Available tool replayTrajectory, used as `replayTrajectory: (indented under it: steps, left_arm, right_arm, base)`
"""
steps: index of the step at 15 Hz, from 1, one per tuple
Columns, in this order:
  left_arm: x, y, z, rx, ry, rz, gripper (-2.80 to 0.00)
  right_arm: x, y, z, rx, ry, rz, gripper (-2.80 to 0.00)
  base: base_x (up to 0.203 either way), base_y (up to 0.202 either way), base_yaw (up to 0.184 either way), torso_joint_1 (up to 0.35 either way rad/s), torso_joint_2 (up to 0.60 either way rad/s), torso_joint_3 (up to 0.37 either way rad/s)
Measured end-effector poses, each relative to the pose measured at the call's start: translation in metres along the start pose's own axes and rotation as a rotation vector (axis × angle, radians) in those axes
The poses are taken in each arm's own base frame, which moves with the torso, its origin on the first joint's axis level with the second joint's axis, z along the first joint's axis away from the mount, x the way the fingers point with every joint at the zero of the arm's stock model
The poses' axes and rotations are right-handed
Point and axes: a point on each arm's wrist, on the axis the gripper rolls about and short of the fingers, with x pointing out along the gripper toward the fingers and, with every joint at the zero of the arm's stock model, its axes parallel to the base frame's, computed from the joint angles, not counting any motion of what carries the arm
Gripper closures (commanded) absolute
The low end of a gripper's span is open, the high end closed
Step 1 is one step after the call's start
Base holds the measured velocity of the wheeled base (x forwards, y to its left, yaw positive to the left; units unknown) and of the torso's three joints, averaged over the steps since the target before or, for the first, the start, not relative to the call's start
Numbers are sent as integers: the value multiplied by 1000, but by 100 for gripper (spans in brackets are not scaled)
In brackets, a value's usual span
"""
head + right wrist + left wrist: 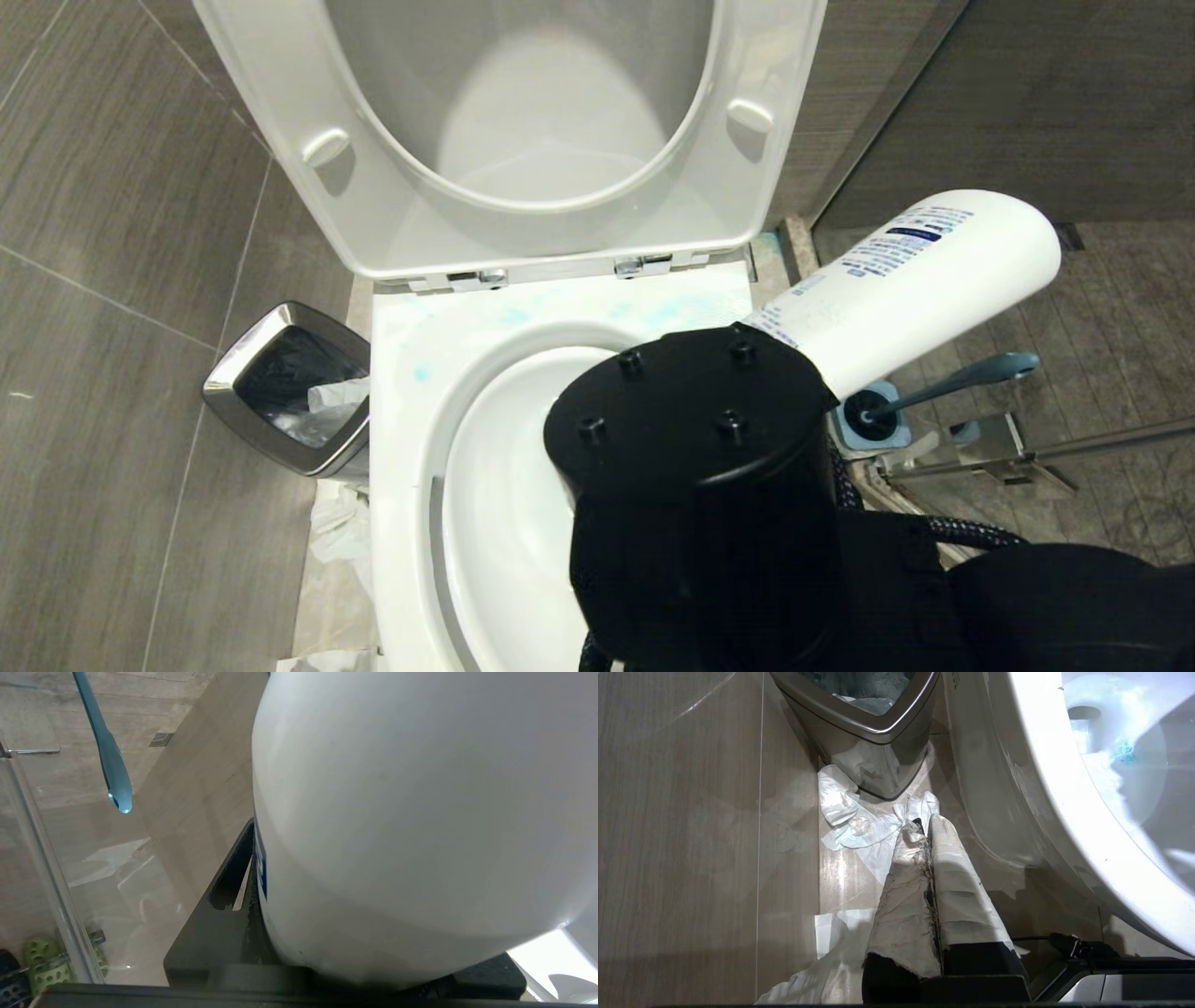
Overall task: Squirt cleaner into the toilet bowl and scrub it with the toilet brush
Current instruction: Pour in the cleaning agent
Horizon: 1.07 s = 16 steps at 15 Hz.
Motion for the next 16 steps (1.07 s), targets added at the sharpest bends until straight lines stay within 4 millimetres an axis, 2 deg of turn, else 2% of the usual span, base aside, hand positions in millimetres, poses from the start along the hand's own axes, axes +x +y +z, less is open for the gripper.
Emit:
replayTrajectory:
  steps: [7,16]
  left_arm:
    - [0,0,0,0,0,0,0]
    - [0,0,0,0,0,-1,0]
  right_arm:
    - [2,-2,2,6,3,3,0]
    - [18,-15,15,33,36,28,0]
  base:
    - [0,0,0,0,0,0]
    - [0,0,0,0,0,0]
